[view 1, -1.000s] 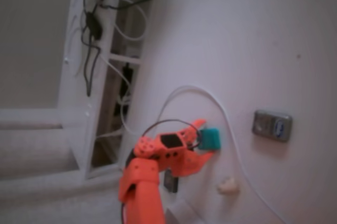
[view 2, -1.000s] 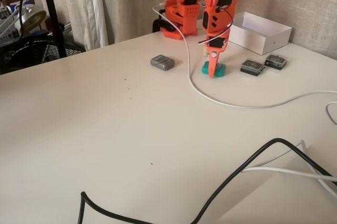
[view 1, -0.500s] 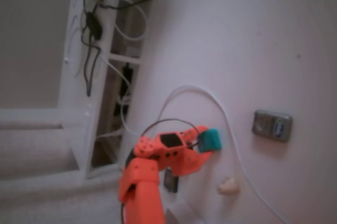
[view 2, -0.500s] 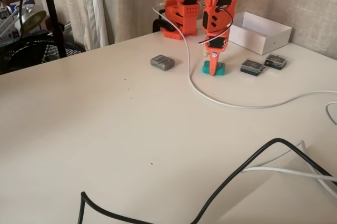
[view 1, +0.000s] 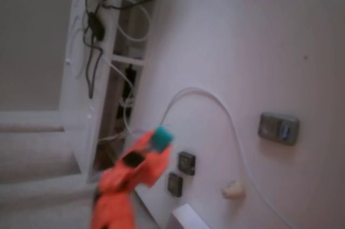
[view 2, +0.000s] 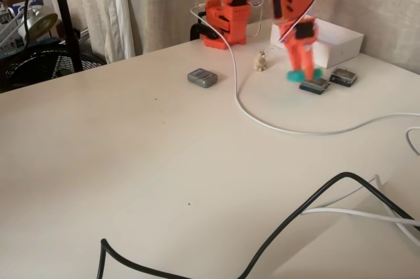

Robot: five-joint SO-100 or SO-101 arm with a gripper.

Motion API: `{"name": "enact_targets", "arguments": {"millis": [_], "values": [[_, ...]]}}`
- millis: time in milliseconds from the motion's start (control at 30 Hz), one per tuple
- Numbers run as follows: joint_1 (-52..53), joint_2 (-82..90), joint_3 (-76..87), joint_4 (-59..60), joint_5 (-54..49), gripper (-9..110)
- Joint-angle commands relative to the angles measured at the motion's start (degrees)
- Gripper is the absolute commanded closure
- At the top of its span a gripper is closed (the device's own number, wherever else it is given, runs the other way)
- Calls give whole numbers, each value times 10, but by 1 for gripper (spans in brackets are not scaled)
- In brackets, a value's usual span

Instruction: Grasp the green cube and put it in the bin.

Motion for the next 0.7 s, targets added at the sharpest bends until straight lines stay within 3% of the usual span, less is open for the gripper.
{"name": "enact_targets", "arguments": {"millis": [0, 267, 667], "values": [[-86, 103, -29, -9, -80, 110], [-268, 168, -27, 64, -249, 110], [-448, 203, 105, 94, -381, 110]]}}
